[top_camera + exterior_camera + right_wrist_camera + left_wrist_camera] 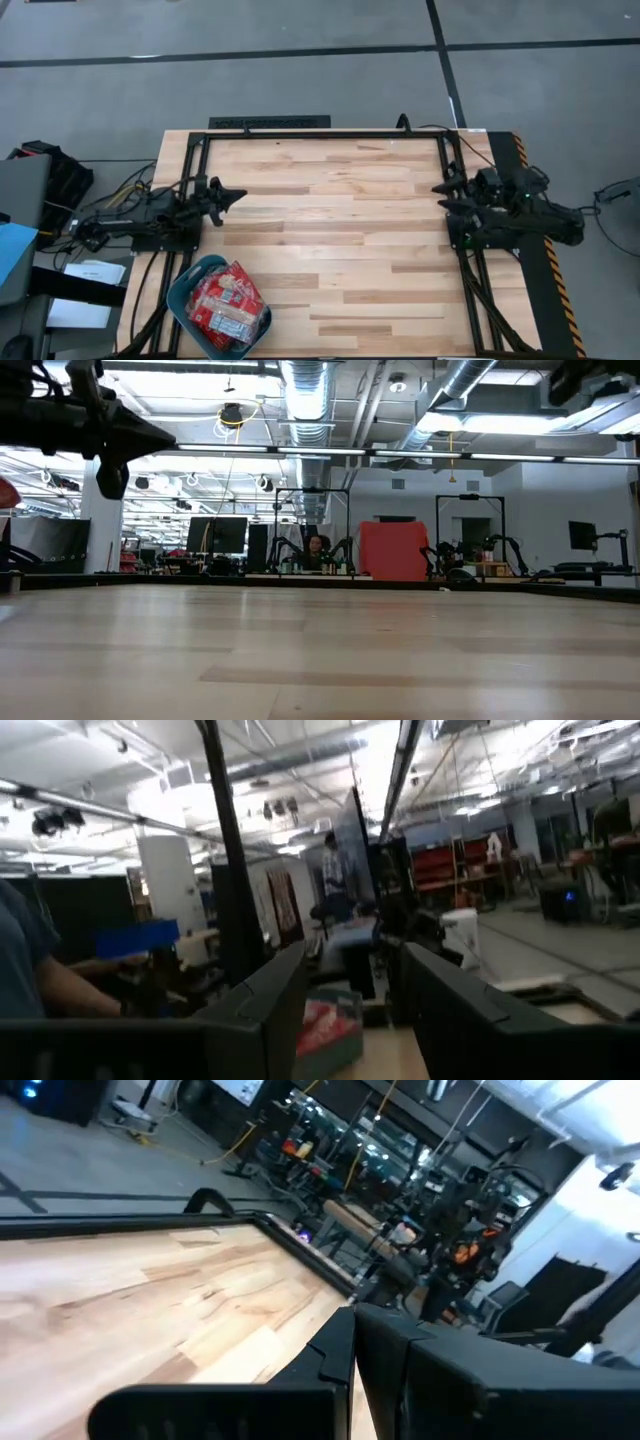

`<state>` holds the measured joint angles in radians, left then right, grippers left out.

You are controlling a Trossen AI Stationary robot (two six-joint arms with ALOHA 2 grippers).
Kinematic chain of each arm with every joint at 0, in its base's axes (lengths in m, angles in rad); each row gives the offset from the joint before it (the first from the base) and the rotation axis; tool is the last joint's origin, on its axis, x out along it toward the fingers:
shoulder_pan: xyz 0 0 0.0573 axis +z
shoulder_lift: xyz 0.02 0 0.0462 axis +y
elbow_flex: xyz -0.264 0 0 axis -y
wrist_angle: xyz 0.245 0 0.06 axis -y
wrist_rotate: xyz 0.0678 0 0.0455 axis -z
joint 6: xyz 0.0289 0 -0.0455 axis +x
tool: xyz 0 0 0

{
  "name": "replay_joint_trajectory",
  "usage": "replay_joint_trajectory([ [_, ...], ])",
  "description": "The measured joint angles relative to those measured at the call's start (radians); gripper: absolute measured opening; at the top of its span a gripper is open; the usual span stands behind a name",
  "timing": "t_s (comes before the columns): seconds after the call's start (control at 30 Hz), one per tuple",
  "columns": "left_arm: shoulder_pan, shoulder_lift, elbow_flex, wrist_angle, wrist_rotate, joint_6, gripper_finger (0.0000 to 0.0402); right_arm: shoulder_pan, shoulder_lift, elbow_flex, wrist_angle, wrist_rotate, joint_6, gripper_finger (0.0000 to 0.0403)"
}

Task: Sort popcorn bags into baskets
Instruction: Return to Home Position

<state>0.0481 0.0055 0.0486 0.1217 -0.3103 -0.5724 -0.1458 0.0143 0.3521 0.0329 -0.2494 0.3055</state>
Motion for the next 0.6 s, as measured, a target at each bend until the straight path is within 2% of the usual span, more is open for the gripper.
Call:
replay_joint_trajectory([
  [0.2,0.029,-0.001,-0.019,-0.031,0.036,0.008,0.0,-0.007,0.019,-0.093,-0.021,0.023,-0.042,0.0182],
  [0.6,0.031,0.01,-0.038,-0.047,0.01,0.048,0.0,-0.018,0.005,-0.269,-0.028,0.126,-0.086,0.0193],
])
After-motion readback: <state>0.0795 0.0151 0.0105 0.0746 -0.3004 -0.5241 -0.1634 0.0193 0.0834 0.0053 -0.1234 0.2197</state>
